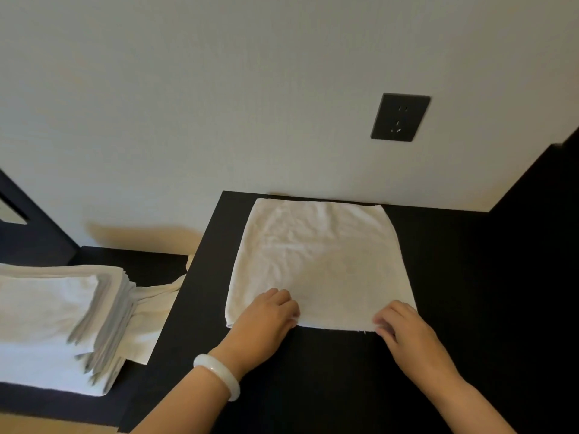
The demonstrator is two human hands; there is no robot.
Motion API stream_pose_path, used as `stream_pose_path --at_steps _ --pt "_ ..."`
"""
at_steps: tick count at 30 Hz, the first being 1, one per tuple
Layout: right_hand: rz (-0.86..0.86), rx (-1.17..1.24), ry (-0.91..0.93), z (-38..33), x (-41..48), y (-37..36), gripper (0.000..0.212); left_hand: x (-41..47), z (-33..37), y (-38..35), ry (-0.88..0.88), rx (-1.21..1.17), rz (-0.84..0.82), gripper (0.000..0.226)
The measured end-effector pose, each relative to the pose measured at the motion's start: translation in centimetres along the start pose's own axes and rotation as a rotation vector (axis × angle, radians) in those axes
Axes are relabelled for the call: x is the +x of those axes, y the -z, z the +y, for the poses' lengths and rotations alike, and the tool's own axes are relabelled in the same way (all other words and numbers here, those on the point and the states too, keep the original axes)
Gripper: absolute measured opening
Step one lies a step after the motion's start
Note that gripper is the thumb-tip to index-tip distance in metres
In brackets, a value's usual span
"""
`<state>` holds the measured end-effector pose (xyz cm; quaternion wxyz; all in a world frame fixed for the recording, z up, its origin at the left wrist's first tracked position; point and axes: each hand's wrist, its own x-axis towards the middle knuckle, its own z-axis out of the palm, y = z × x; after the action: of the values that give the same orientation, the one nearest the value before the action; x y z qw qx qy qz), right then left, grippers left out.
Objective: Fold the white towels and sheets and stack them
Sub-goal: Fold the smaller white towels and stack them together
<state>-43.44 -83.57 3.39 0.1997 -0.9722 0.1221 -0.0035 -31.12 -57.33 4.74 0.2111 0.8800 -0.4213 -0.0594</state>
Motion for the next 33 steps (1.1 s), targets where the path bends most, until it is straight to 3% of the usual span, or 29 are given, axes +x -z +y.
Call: stream_pose_path --at_steps 4,8,11,13,15,22,24,28,31,33 --pt "-0.067 -0.054 0.007 0.2 -0.3 0.6 0.026 0.1 -0.3 0.1 -0.013 0.009 -0.035 0.018" --pt "-0.233 -0.051 -0.055 0.2 1.1 2.0 0.015 0.7 -0.7 1.1 0.005 -0.052 -0.184 0.017" --pt "-0.120 -0.032 -0.060 -0.8 3.7 2.1 0.009 1.8 -1.5 1.4 0.069 -0.015 0.012 0.026" --pt "-0.093 -0.046 -0.057 -1.5 5.1 1.3 0.040 2.6 -2.2 1.1 0.194 0.121 0.042 0.045" --pt "-0.161 -0.079 -0.073 -1.7 5.3 0.4 0.057 2.3 -3.0 0.4 0.272 0.238 -0.097 0.061" --pt "-0.211 -0.186 -0.094 -0.3 1.7 -0.4 0.063 -0.8 -3.2 -1.2 0.276 0.228 -0.191 0.067" --pt "-0.171 -0.182 -0.115 -1.2 2.9 0.1 0.062 0.4 -3.0 -0.7 0.310 0.272 -0.138 0.070" --pt "-0.004 -0.148 -0.004 -5.4 8.3 -0.2 0.061 6.7 -2.0 -0.1 0.238 0.290 0.031 0.062" --pt "-0.077 -0.175 0.128 -7.8 12.4 -2.2 0.060 11.2 -2.1 -0.9 0.161 0.325 -0.048 0.057" --pt "-0.135 -0.240 0.183 -7.2 13.9 -3.6 0.059 12.4 -3.3 -1.7 0.199 0.342 -0.081 0.058"
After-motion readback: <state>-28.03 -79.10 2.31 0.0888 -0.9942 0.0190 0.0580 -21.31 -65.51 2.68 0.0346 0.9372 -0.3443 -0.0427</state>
